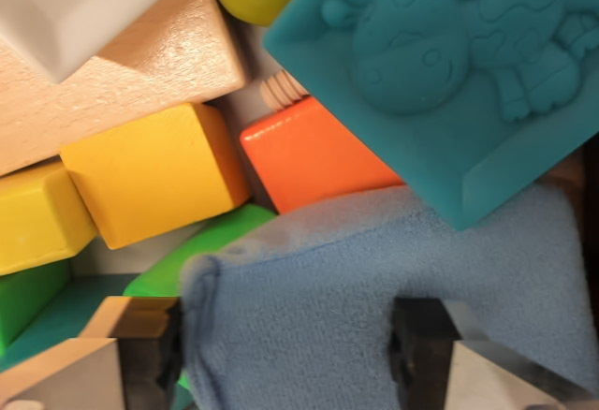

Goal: Pick an object from the bin

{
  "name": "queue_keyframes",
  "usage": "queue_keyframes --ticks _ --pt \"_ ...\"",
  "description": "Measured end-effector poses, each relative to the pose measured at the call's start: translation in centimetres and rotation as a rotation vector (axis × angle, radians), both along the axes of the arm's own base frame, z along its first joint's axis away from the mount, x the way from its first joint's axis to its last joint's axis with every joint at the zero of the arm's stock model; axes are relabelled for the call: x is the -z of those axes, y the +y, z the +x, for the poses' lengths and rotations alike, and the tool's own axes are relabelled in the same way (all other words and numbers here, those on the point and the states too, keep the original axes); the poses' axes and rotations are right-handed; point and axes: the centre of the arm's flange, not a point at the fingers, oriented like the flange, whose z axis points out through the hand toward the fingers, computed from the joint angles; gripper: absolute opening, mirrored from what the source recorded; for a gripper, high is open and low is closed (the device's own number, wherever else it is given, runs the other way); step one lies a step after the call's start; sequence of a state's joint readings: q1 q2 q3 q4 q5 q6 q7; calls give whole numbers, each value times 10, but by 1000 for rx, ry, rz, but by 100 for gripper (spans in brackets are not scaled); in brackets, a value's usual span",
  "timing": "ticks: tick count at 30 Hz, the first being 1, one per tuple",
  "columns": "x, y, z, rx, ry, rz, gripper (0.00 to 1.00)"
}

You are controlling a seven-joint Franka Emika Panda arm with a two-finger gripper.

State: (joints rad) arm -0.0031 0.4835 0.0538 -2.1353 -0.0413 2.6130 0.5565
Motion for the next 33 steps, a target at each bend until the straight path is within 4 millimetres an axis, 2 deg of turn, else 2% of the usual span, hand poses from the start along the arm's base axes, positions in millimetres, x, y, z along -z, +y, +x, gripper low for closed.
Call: queue_keyframes --ticks 22,33 --pt "-3 1 1 -1 -3 -1 0" --pt "-24 1 1 -2 -5 -3 0"
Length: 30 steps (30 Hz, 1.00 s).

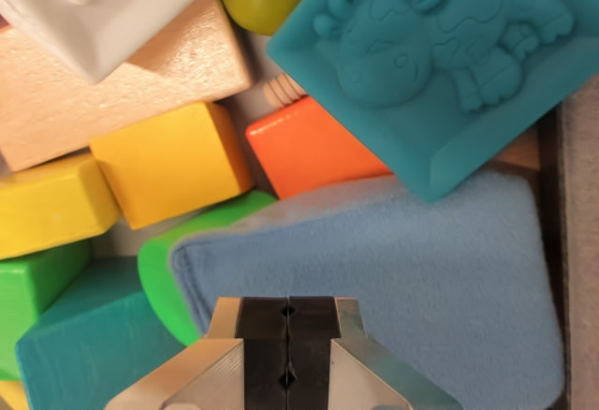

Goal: Pick an object from the bin

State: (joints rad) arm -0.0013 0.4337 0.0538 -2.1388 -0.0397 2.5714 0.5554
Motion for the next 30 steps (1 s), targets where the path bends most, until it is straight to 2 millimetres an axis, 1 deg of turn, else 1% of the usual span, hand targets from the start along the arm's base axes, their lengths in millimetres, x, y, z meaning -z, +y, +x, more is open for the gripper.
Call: queue_keyframes --ticks 7,14,30 --pt "-19 0 0 0 0 -1 0" --pt "-44 0 0 1 -1 -1 0" --pt "-110 0 -1 2 -1 -2 0"
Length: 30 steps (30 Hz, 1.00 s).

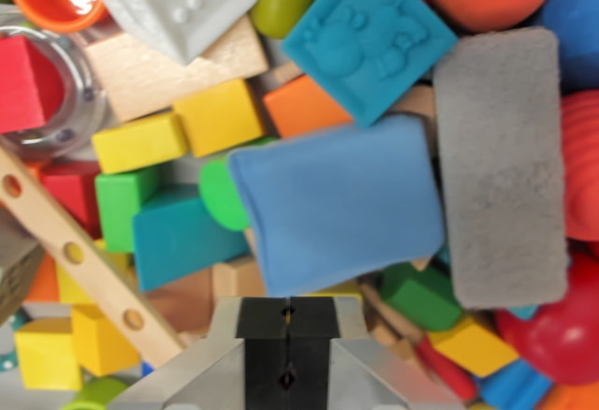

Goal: Pick an object from the bin

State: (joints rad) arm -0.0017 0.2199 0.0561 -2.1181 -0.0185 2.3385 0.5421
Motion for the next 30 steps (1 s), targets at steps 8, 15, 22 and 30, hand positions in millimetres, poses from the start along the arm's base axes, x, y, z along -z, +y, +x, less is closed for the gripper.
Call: queue_keyframes --ticks 8,15,22,30 --pt "-31 0 0 0 0 0 0" --pt "-64 0 0 0 -1 -1 0" --pt "-88 0 1 0 0 -1 0" --pt "-117 0 1 0 -1 -2 0"
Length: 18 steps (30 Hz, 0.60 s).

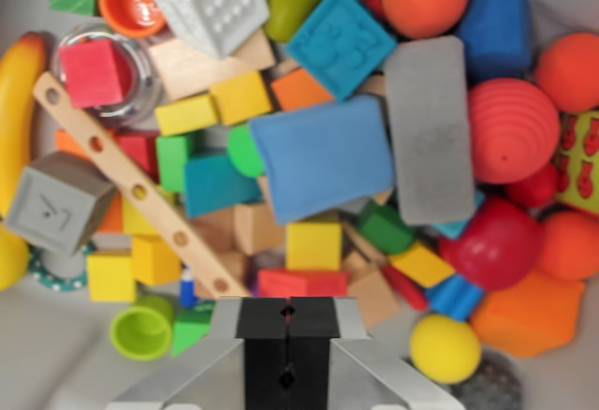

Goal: Pick an object from the bin

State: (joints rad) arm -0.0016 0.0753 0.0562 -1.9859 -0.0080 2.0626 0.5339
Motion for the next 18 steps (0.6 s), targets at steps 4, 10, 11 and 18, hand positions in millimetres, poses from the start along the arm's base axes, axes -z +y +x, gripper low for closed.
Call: queue_keyframes --ticks 4,10,11,18 --pt "-12 0 0 0 1 0 0" --pt "-27 0 0 0 1 0 0" --pt "-29 0 0 0 0 0 0" --pt "-40 0 1 0 2 0 0"
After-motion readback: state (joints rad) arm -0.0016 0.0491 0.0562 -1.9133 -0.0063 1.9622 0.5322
